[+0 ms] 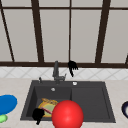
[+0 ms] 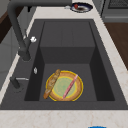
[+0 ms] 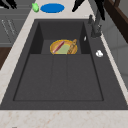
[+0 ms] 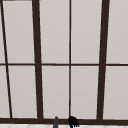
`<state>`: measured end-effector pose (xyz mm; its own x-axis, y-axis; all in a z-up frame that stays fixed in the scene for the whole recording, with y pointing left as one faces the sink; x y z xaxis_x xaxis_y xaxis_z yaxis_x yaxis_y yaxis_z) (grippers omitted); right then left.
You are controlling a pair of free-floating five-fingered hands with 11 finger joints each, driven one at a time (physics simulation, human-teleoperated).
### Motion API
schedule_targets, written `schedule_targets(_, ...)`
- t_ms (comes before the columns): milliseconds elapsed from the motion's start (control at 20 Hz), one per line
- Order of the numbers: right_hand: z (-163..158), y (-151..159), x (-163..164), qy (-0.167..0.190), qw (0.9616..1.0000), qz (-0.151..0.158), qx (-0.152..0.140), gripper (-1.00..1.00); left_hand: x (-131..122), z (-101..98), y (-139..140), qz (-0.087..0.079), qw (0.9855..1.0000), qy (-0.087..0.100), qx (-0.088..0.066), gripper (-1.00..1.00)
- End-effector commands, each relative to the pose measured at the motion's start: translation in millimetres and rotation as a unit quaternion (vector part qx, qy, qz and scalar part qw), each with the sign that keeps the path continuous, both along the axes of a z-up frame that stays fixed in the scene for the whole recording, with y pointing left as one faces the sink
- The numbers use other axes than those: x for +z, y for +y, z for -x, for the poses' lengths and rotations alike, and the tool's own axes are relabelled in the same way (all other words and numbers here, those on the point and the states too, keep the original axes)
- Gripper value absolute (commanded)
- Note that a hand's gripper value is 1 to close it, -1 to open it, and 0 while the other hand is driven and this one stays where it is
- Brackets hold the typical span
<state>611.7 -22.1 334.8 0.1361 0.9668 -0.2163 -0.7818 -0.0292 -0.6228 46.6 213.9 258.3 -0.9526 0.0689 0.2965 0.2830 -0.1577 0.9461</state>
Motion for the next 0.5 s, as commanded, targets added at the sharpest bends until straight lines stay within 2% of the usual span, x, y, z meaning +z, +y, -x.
schedule_targets(0,24,-13,0,-0.020,0.9996,-0.020,0.000,-1.00,0,0.0,0,0.000,1.0000,0.000,0.000,0.00)
schedule_targets(250,58,-28,2,-0.046,0.9986,-0.027,0.001,-1.00,0,0.0,0,0.000,1.0000,0.000,0.000,0.00)
schedule_targets(450,88,-36,1,-0.045,0.9982,-0.038,0.001,-1.00,0,0.0,0,0.000,1.0000,0.000,0.000,0.00)
